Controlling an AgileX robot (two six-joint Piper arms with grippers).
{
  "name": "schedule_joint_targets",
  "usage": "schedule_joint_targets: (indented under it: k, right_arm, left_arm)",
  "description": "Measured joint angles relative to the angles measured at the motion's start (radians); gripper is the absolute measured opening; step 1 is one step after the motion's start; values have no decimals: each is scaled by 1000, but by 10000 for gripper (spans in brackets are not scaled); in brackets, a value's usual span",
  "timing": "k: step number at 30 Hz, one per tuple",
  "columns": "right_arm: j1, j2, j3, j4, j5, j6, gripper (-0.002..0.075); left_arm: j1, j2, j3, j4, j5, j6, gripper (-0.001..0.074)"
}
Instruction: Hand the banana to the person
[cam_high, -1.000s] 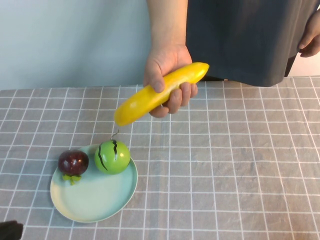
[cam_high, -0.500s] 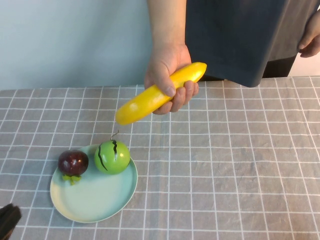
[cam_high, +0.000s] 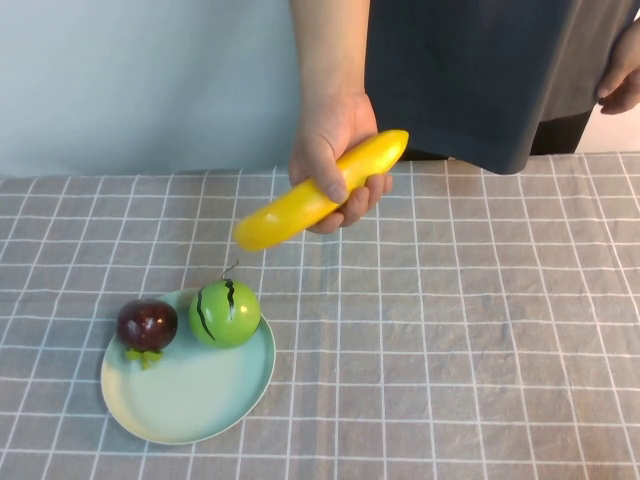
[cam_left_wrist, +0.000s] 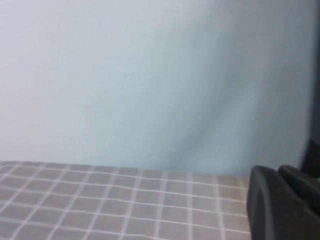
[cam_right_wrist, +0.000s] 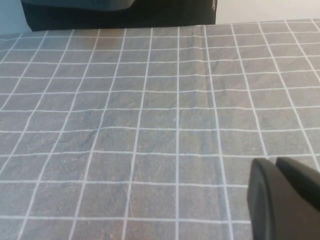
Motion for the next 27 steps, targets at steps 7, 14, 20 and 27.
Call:
schedule_joint_targets:
  k: [7, 14, 20, 27]
  right_arm:
    - [0, 0, 0, 0, 0, 0, -7]
    - [0, 0, 0, 0, 0, 0, -7]
    - [0, 0, 0, 0, 0, 0, -7]
    - [0, 0, 0, 0, 0, 0, -7]
  left_arm:
    - [55, -2, 7, -19, 128, -7, -4]
    - [52, -2, 7, -19, 350, 8, -4]
    - [-24, -2, 5, -19, 359, 8, -4]
    - [-52, -2, 5, -15, 359, 12, -4]
